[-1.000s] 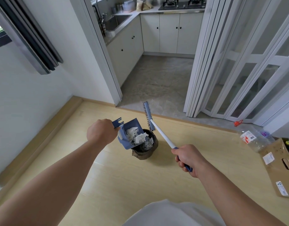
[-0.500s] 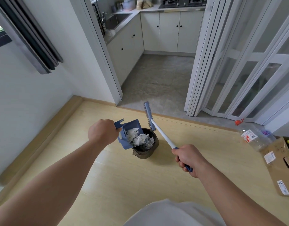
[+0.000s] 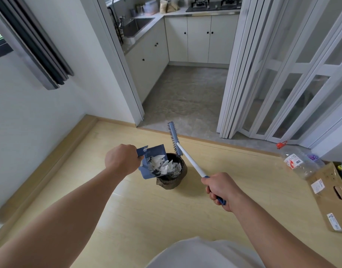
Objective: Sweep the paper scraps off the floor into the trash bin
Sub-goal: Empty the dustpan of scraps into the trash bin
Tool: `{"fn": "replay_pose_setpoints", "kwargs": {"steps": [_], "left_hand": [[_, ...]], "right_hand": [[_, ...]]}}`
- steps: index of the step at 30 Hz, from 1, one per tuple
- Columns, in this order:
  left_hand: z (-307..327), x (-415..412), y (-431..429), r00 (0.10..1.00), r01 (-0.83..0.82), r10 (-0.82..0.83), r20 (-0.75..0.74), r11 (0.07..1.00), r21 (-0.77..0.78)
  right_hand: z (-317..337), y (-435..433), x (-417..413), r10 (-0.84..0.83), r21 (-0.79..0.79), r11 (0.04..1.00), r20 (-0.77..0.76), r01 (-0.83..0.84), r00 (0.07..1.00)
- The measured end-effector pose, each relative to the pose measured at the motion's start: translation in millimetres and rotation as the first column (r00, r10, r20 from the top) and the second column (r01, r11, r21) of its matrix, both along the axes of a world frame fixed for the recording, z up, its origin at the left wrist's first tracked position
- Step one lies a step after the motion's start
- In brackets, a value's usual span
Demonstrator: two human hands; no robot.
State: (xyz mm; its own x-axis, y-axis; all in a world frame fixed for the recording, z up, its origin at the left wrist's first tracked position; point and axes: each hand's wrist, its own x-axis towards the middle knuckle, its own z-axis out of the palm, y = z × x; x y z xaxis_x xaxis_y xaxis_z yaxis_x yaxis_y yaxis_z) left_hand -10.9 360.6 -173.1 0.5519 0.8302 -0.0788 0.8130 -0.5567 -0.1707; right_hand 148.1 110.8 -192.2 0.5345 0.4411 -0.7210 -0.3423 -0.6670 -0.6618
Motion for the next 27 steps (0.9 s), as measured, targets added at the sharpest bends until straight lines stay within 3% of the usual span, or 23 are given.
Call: {"fn": "replay_pose_setpoints", "kwargs": {"steps": [27], "left_hand": [[7.0,10.4,3.1,0.999,0.041,-0.041,-0.015,0.999,0.028]], "right_hand": [[-2.2,-6.7,0.7,-0.025,0.002,1.0,-0.007,0.025,1.0]]}}
